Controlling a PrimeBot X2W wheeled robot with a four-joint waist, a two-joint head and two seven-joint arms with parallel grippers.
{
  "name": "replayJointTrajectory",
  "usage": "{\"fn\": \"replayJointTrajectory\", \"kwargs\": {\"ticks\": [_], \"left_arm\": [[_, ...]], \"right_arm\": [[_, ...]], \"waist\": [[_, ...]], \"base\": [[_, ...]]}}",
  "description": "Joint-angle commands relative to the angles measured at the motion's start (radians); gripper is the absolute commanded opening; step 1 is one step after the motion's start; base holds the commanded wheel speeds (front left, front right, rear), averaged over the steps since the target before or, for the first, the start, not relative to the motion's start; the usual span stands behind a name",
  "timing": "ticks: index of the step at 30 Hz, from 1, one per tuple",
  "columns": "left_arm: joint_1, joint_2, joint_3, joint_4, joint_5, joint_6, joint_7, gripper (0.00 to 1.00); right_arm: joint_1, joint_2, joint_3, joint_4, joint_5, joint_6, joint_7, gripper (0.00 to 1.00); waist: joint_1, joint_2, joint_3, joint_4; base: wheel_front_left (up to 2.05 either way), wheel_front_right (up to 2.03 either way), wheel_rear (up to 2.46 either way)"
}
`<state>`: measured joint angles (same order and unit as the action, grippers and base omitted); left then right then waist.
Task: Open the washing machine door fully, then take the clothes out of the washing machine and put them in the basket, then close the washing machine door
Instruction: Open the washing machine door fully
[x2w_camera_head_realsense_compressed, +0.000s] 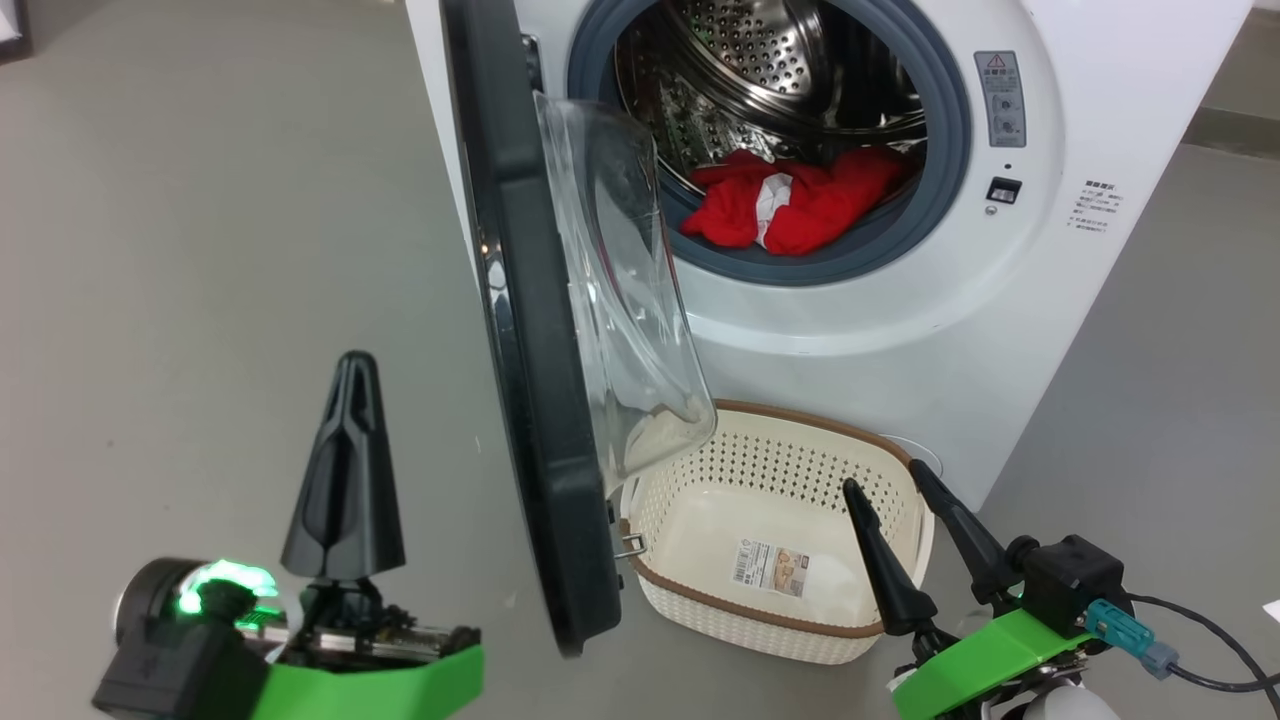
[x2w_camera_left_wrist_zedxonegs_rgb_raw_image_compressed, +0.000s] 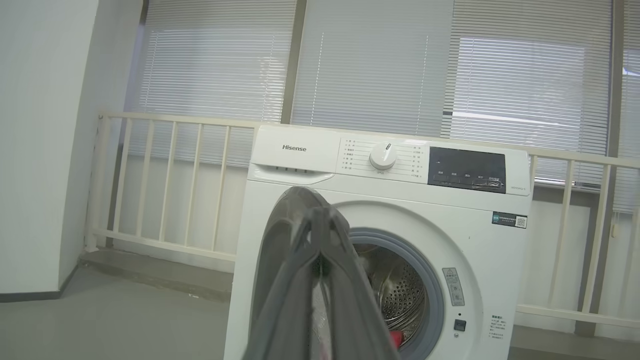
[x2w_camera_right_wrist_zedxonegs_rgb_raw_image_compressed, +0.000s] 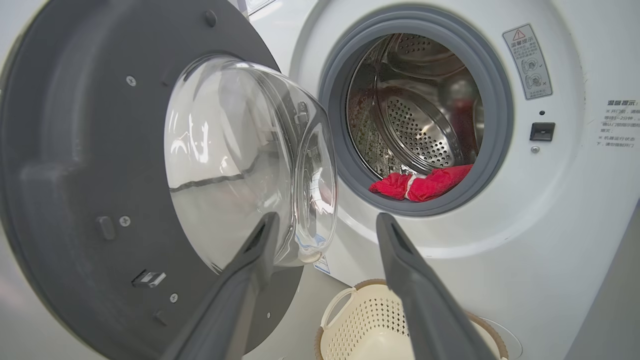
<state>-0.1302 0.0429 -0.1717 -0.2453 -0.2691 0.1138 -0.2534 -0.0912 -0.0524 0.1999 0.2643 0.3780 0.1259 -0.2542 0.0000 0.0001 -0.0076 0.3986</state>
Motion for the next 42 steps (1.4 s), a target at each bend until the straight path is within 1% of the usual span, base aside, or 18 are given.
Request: {"fn": "replayJointTrajectory", "kwargs": {"ticks": [1,7,13,17,21,30,35,42], "left_arm": [[-0.046,0.012,0.015,-0.04,0.009,-0.005,0.004,0.0],[-0.07,0.01,-0.059,-0.07,-0.018,-0.018,0.029,0.0],[-0.088,0.009,-0.162,-0.08,-0.029,-0.034,0.073,0.0],[-0.093,0.008,-0.232,-0.055,-0.03,-0.048,0.106,0.0],[-0.086,0.008,-0.278,0.001,-0.05,-0.056,0.137,0.0],[-0.083,0.008,-0.307,0.146,-0.066,-0.035,0.191,0.0],[-0.086,0.008,-0.3,0.202,-0.092,-0.031,0.203,0.0],[-0.109,0.014,-0.274,0.286,-0.093,-0.006,0.193,0.0]], "right_arm": [[-0.031,0.002,0.016,-0.03,0.004,0.005,-0.001,1.0],[-0.03,0.002,0.005,-0.035,-0.002,0.005,0.004,1.0],[-0.027,0.002,0.005,-0.036,-0.002,0.005,0.005,1.0],[-0.025,0.002,0.008,-0.036,0.001,0.005,0.004,1.0],[-0.024,0.002,0.008,-0.039,0.001,0.005,0.007,1.0],[-0.018,0.002,0.009,-0.053,-0.004,0.005,0.018,1.0],[-0.017,0.002,0.008,-0.058,-0.007,0.005,0.023,1.0],[-0.017,0.002,0.008,-0.067,-0.01,0.005,0.03,1.0]], "waist": [[0.0,-0.0001,0.004,-0.004],[0.0,-0.0001,0.005,-0.014],[0.0,-0.0001,0.0,-0.023],[0.0,-0.0001,-0.004,-0.028],[0.0,-0.0001,-0.011,-0.033],[0.0,-0.0001,-0.009,-0.047],[0.0,-0.0001,-0.004,-0.051],[0.0,-0.0001,0.002,-0.052]], "base": [[0.0,0.0,0.0],[0.0,0.0,0.0],[0.0,0.0,0.0],[0.0,0.0,0.0],[0.0,0.0,0.0],[0.0,0.0,0.0],[0.0,0.0,0.0],[0.0,0.0,0.0]]}}
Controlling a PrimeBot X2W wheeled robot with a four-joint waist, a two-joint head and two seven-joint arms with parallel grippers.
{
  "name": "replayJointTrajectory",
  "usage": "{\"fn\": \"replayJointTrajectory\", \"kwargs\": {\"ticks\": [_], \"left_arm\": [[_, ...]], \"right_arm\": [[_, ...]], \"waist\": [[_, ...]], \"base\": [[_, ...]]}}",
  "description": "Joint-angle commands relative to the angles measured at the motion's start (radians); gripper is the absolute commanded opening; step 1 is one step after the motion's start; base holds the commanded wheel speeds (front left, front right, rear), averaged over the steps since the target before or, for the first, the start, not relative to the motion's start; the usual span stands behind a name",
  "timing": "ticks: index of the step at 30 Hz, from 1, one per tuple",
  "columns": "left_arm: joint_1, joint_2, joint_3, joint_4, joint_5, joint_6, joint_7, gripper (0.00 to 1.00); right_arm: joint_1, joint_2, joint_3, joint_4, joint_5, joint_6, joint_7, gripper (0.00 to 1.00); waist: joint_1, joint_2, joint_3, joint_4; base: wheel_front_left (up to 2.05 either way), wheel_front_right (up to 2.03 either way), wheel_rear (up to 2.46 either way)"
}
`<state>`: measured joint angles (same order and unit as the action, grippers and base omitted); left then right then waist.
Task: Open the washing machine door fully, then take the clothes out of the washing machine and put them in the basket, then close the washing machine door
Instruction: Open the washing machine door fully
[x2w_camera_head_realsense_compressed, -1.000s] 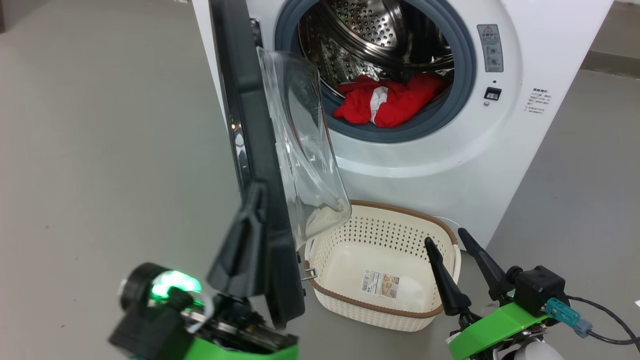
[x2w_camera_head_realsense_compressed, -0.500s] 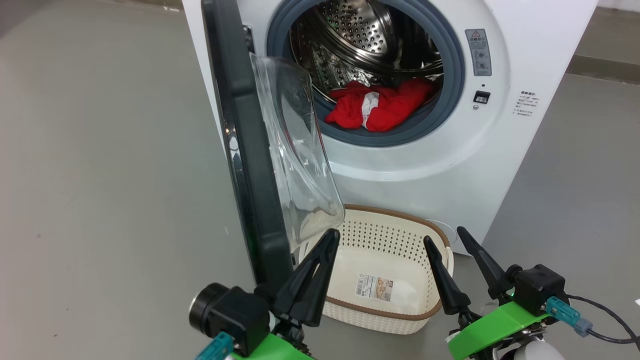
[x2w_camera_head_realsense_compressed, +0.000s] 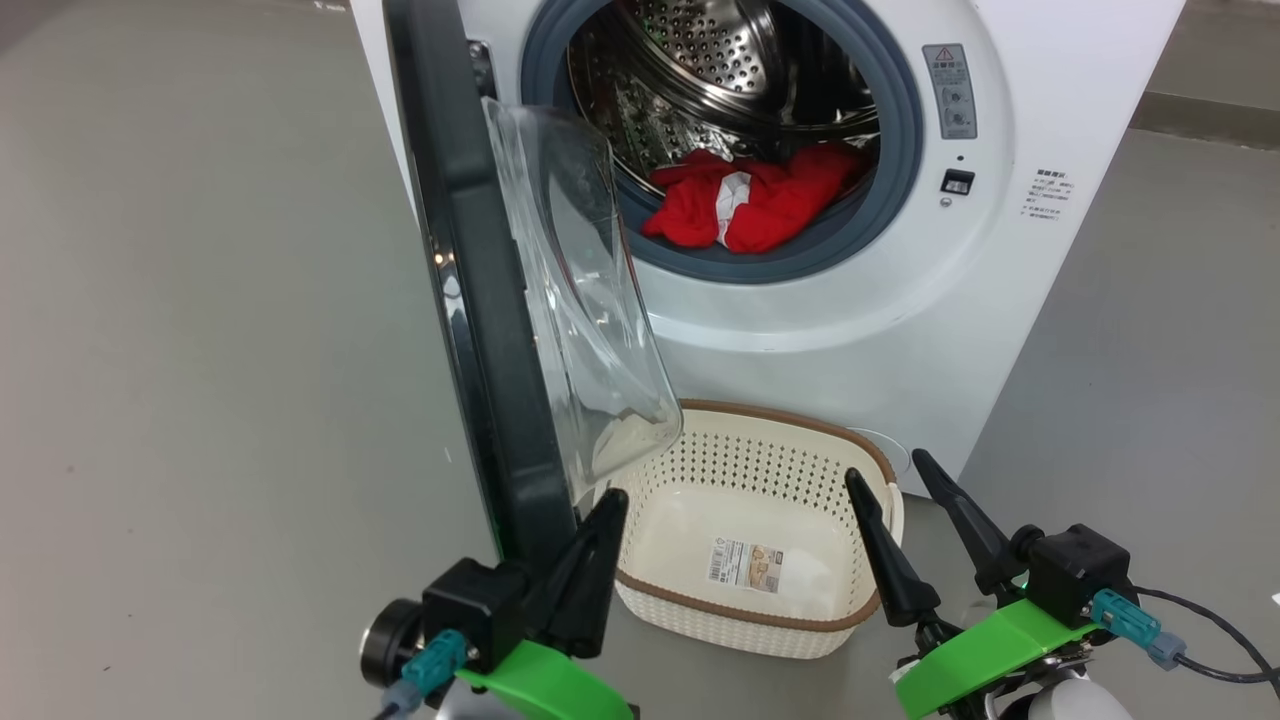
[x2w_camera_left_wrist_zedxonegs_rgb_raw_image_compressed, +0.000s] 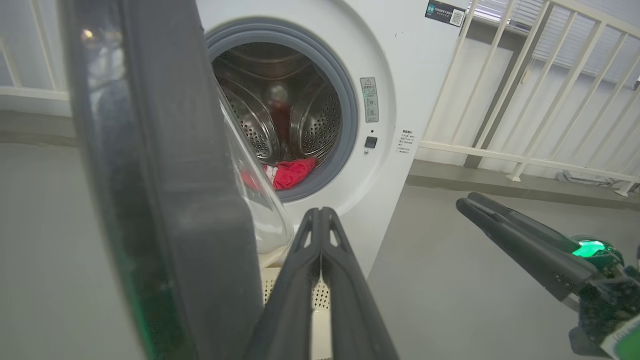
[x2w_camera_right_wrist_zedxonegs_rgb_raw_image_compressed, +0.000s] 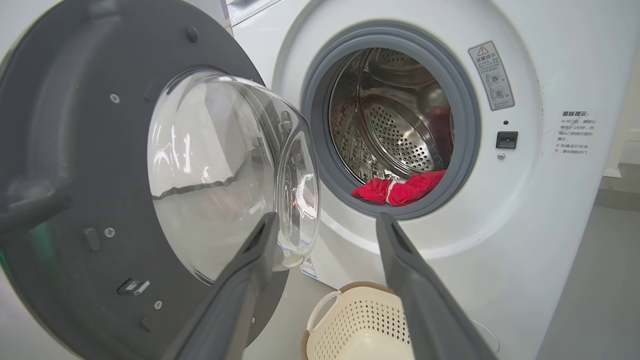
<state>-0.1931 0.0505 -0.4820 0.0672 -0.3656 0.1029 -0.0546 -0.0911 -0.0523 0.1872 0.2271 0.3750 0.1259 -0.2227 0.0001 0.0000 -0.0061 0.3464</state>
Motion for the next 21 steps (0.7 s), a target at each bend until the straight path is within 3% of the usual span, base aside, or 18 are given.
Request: {"fn": "replayJointTrajectory", "kwargs": {"ticks": [1,21], "left_arm": [[-0.051,0.007,0.04,-0.017,0.005,0.007,-0.01,0.0],[-0.041,0.023,0.096,0.045,-0.003,0.078,-0.057,0.0]], "right_arm": [[-0.017,0.002,0.02,-0.03,-0.007,0.005,-0.001,1.0],[-0.008,0.002,0.014,-0.034,-0.008,0.005,0.007,1.0]], "waist": [[-0.0001,0.0,0.001,0.001],[-0.0001,0.0,0.002,0.058]], "base": [[0.0,0.0,0.0],[0.0,0.0,0.0]]}}
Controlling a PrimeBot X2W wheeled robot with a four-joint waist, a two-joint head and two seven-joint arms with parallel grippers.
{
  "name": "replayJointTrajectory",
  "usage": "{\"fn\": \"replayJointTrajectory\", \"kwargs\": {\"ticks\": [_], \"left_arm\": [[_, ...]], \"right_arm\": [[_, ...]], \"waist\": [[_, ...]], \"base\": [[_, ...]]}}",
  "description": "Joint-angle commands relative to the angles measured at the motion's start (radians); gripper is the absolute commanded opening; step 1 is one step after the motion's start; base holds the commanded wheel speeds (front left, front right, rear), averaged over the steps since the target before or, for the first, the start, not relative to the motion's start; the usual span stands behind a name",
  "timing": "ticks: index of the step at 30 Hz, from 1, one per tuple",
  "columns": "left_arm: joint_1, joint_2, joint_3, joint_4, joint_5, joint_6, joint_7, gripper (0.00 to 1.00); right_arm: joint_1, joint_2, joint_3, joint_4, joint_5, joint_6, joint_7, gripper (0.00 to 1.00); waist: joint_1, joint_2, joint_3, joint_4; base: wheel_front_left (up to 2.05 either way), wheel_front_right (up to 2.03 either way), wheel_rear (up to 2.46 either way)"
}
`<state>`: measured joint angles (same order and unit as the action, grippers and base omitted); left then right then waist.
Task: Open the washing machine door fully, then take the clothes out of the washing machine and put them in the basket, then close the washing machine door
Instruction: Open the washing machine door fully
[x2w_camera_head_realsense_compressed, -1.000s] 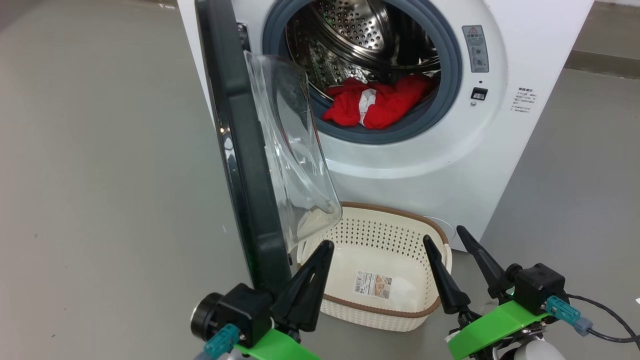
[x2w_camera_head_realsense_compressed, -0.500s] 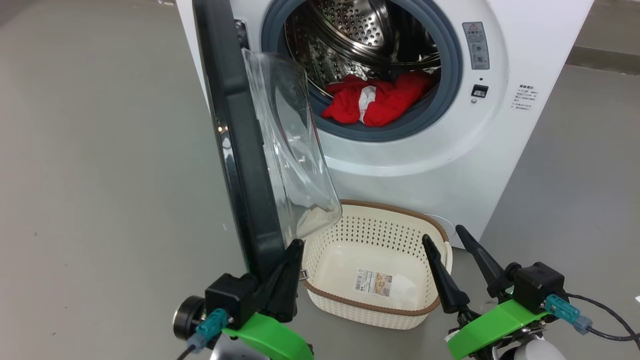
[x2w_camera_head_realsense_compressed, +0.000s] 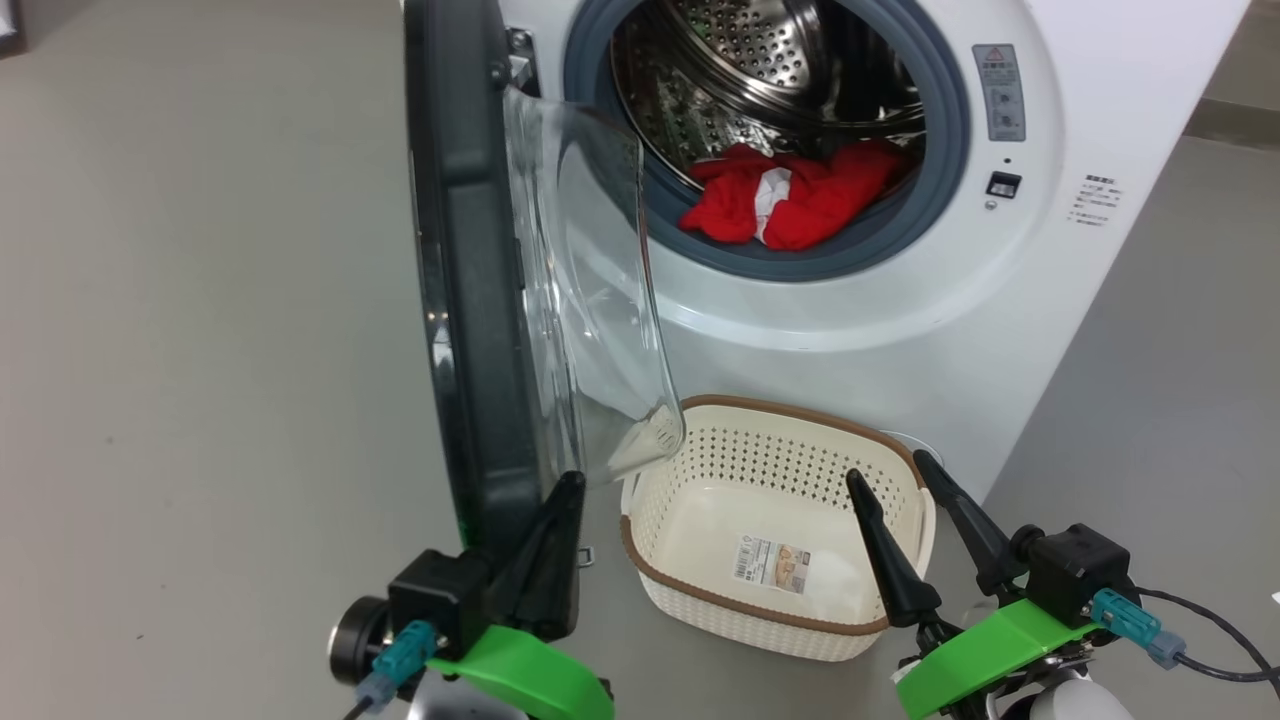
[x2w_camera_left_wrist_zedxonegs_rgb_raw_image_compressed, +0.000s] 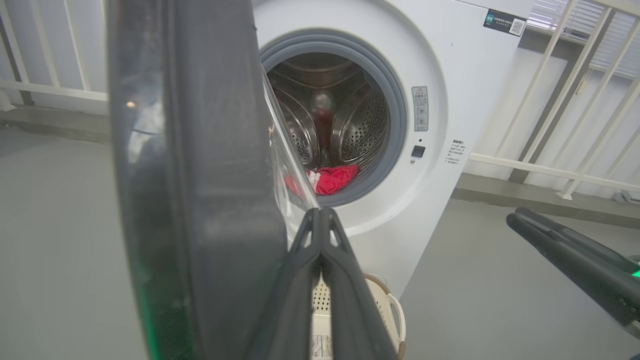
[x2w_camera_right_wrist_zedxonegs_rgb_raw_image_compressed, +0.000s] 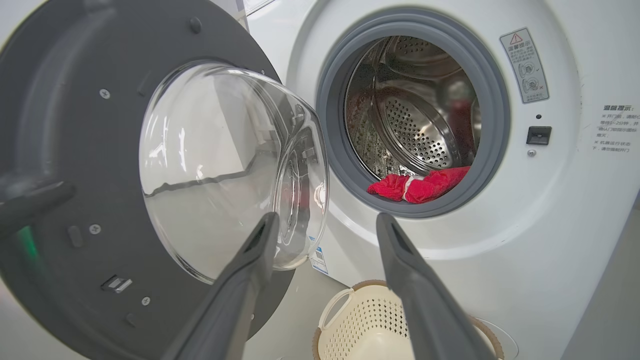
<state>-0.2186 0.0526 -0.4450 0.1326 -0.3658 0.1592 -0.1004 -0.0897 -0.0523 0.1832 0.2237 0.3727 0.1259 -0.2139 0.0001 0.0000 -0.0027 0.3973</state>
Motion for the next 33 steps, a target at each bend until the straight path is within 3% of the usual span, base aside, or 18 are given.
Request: {"fn": "replayJointTrajectory", "kwargs": {"ticks": [1,14,33], "left_arm": [[-0.011,0.023,0.063,-0.023,-0.005,0.026,-0.013,0.0],[0.021,0.066,0.118,-0.039,-0.018,0.07,-0.023,0.0],[0.027,0.136,0.234,0.001,-0.052,0.102,-0.091,0.0]], "right_arm": [[-0.008,0.002,0.019,-0.03,-0.005,0.005,-0.002,1.0],[0.0,0.002,0.025,-0.037,-0.009,0.005,0.002,1.0],[0.017,0.002,0.032,-0.049,-0.024,0.005,0.02,1.0]], "waist": [[0.0,0.0,-0.003,0.013],[0.0,0.0,-0.004,0.078],[0.0,0.0,-0.012,0.091]], "base": [[0.0,0.0,0.0],[0.0,0.0,0.0],[0.0,0.0,0.0]]}}
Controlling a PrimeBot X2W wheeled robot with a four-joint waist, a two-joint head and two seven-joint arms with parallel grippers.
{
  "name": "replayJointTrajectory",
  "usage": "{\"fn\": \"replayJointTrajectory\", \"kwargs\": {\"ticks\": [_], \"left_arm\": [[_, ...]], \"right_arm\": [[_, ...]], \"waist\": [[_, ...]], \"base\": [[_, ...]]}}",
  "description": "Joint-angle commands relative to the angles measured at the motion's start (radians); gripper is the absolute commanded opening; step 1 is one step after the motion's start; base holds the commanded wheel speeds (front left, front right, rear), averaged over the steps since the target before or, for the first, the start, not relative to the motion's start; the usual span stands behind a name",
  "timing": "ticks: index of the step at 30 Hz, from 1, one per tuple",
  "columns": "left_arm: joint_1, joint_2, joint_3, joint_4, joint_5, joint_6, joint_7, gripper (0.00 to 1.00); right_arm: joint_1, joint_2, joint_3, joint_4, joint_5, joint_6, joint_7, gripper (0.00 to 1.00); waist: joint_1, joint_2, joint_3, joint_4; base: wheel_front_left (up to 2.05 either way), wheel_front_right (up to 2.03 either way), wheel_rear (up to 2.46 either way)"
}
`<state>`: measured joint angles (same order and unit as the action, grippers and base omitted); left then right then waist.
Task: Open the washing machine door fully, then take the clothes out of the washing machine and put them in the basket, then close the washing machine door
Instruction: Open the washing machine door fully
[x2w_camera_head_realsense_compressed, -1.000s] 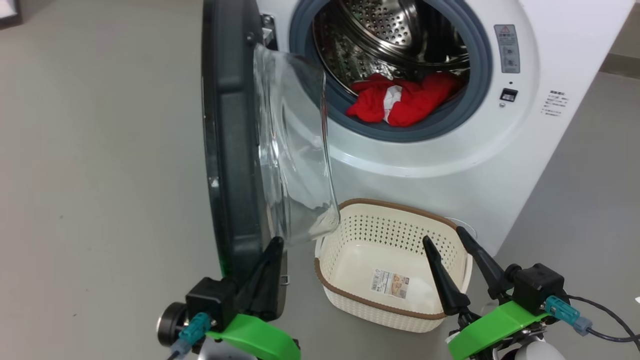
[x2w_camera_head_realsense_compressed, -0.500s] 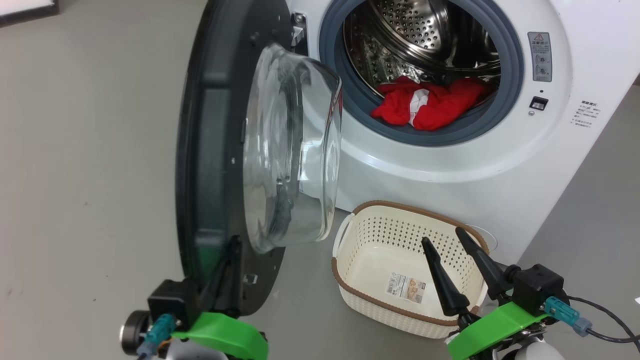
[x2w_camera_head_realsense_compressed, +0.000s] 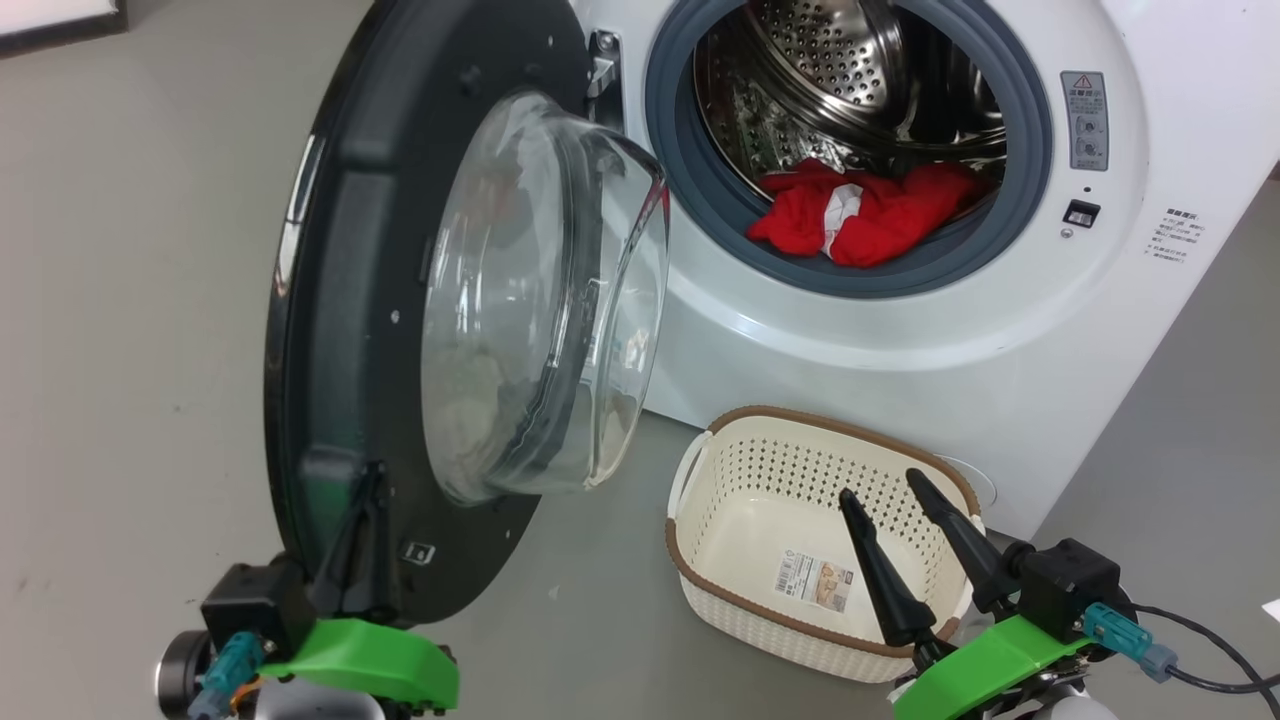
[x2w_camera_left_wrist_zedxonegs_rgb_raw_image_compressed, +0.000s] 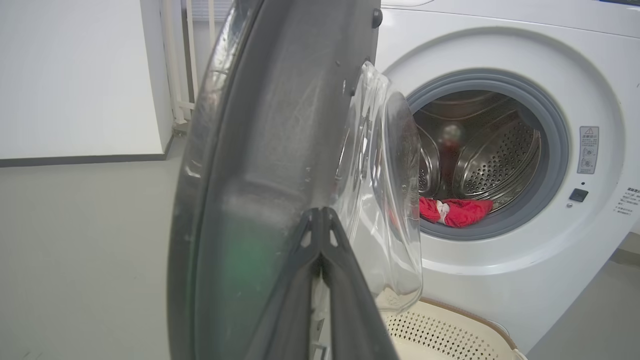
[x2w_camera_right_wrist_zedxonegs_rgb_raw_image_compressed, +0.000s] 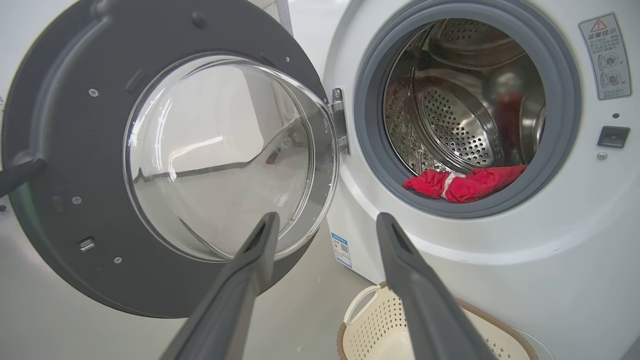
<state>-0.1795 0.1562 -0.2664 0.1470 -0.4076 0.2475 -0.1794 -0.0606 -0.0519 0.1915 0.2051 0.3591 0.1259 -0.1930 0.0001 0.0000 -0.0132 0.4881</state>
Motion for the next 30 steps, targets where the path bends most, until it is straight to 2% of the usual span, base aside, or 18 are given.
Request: {"fn": "replayJointTrajectory", "kwargs": {"ticks": [1,16,30], "left_arm": [[-0.011,0.036,0.059,-0.006,-0.012,0.012,-0.015,0.0],[-0.052,0.079,0.118,0.082,-0.023,0.006,-0.059,0.0],[-0.132,0.088,0.194,0.154,-0.033,-0.001,-0.08,0.0]], "right_arm": [[-0.012,0.002,0.023,-0.031,-0.012,0.005,0.001,1.0],[-0.012,0.002,0.017,-0.06,-0.042,0.005,0.023,1.0],[-0.031,0.002,-0.001,-0.099,-0.093,0.005,0.061,1.0]], "waist": [[0.0,0.0,-0.002,0.0],[0.0,0.0,0.029,-0.011],[0.0,0.0,0.1,-0.024]], "base": [[0.0,0.0,0.0],[0.0,0.0,0.0],[0.0,0.0,0.0]]}}
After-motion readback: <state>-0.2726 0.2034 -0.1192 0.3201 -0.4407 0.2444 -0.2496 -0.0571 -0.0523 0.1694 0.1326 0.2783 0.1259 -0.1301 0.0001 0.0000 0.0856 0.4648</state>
